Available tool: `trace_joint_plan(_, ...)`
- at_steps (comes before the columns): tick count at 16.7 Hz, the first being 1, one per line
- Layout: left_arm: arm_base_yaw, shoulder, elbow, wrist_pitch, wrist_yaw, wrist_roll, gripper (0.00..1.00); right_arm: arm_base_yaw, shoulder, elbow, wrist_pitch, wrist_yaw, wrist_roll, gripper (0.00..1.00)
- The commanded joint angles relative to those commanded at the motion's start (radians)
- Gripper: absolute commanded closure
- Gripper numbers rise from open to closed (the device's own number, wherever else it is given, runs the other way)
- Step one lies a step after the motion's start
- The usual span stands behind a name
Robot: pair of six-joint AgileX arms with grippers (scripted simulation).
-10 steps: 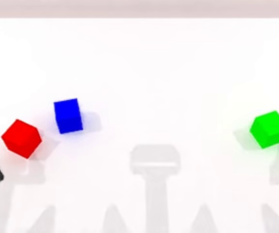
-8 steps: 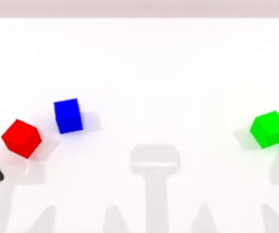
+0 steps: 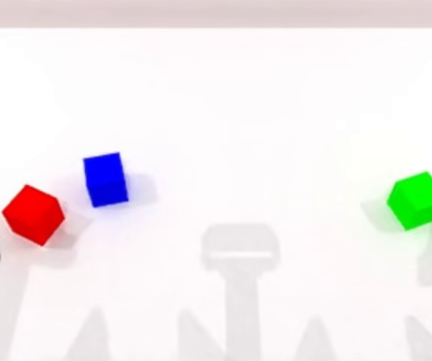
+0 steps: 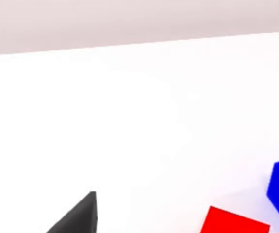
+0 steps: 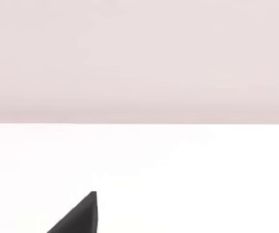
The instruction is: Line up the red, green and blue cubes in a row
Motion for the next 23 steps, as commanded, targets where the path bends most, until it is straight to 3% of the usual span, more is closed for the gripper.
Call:
trace_joint_plan(8, -0.036, 0.818, 0.557, -0.449, -0.006, 0.157, 0.00, 0.000, 0.000, 0.000, 0.000, 0.000, 0.000, 0.00)
trace_joint_plan(14, -0.060, 1.287, 0.911, -0.727, -0.007, 0.253, 0.00, 0.000, 0.000, 0.000, 0.000, 0.000, 0.000, 0.00)
trace_joint_plan(18, -0.069, 1.473, 1.057, -0.830, -0.004, 0.289, 0.00, 0.000, 0.000, 0.000, 0.000, 0.000, 0.000, 0.00)
trace_joint_plan(23, -0.071, 1.510, 1.091, -0.852, -0.003, 0.298, 0.00, 0.000, 0.000, 0.000, 0.000, 0.000, 0.000, 0.00)
